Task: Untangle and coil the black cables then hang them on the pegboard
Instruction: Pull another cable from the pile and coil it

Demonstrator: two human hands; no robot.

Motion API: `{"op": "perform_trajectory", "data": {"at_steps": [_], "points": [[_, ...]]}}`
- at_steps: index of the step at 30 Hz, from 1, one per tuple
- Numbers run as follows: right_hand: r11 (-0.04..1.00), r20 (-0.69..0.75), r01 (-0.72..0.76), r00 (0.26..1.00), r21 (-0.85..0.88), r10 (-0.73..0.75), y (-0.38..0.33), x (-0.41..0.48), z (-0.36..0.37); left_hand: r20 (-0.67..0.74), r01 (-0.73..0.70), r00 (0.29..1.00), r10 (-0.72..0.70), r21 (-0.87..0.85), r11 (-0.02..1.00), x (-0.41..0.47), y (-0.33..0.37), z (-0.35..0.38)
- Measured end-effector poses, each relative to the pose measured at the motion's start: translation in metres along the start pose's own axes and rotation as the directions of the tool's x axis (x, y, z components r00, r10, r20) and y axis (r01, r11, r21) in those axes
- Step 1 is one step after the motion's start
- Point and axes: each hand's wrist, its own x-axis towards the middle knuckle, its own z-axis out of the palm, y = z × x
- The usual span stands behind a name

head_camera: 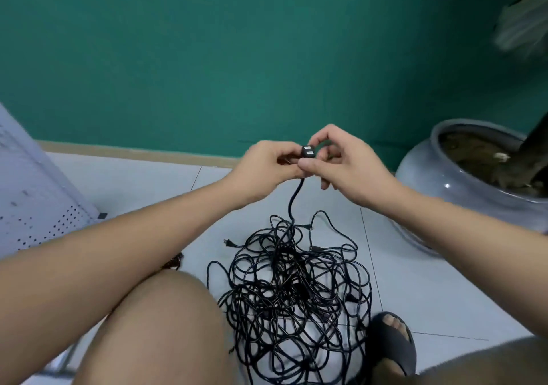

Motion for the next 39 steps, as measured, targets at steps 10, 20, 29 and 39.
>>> {"op": "perform_trajectory", "data": {"at_steps": [10, 20, 29, 39], "points": [[0.976, -0.267, 0.207, 0.946, 0.063, -0.183, -0.109, -0.028, -0.044, -0.187, -0.154, 0.972, 0.142, -0.051, 0.987, -0.030, 0.114, -0.004], [0.927, -0.395, 0.352, 0.876, 0.130, -0.277, -0.180, -0.049, -0.088, -0.192, -0.016, 0.981, 0.001, -0.073, 0.997, -0.064, 0.112, 0.006], [0.884, -0.529, 0.324, 0.842, 0.337, -0.107, -0.164, -0.055, -0.107, -0.291, -0.003, 0.957, -0.004, -0.024, 1.000, -0.063, 0.098, 0.007], [0.963, -0.165, -0.159, 0.966, 0.217, 0.197, -0.067, -0.066, -0.073, -0.448, -0.010, 0.891, -0.071, -0.174, 0.985, -0.045, 0.106, -0.028]]}}
